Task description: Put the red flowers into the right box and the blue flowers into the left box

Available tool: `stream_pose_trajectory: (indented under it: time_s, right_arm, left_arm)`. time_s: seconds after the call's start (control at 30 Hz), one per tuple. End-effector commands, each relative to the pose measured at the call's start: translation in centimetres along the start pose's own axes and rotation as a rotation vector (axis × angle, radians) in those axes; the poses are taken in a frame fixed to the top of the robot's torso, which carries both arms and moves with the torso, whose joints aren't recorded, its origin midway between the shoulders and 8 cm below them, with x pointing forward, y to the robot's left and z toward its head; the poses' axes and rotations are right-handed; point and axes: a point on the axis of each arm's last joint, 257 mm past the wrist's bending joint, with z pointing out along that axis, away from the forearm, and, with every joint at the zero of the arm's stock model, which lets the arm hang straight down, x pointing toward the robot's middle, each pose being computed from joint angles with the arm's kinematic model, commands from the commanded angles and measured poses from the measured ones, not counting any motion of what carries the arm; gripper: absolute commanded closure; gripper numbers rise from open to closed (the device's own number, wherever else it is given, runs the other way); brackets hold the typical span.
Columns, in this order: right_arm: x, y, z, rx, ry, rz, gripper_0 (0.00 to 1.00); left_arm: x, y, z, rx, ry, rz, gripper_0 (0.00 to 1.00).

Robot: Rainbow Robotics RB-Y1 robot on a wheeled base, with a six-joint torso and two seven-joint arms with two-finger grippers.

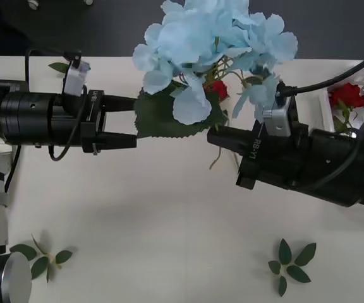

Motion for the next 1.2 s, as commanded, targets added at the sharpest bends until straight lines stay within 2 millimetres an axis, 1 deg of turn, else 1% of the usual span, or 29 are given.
stream_pose_trajectory:
  time_s: [0.03, 0.1, 0.13, 0.27, 0.37, 0.57, 0.7, 0.9, 1.2]
  right_arm:
    - [-1.7, 1.4, 2.0, -0.028, -0.052, -0.044, 1.00]
    - [-1.4, 1.7, 2.9, -0.044, -0.050, -0.041, 1.00]
    - [-1.3, 1.7, 3.1, -0.046, -0.049, -0.039, 1.00]
    - [-0.5, 1.6, 5.2, -0.051, -0.054, -0.025, 1.00]
    - [-0.1, 1.2, 6.6, -0.055, -0.050, -0.028, 1.00]
    - [0.2, 0.1, 8.4, -0.049, -0.052, -0.028, 1.00]
    - [-0.1, -0.1, 8.9, -0.049, -0.057, -0.029, 1.00]
    - [-0.4, -0.1, 9.0, -0.052, -0.060, -0.030, 1.00]
    - [-0.4, -0.3, 9.0, -0.051, -0.060, -0.024, 1.00]
  left_arm:
    - [-0.2, 0.0, 0.4, -0.008, 0.003, 0.051, 0.00]
    - [0.1, -0.1, 0.8, 0.000, 0.009, 0.048, 0.00]
    - [0.0, -0.1, 0.9, 0.001, 0.011, 0.050, 0.00]
    - [0.6, -0.5, 1.4, 0.017, 0.023, 0.042, 0.00]
    - [1.0, -0.9, 1.8, 0.031, 0.031, 0.036, 0.00]
    - [1.7, -1.5, 2.8, 0.055, 0.048, 0.028, 0.00]
    - [2.6, -1.7, 3.2, 0.055, 0.062, 0.012, 0.00]
    - [3.7, -1.8, 4.4, 0.046, 0.066, -0.012, 0.00]
    - [4.2, -2.3, 5.9, 0.046, 0.037, -0.042, 0.00]
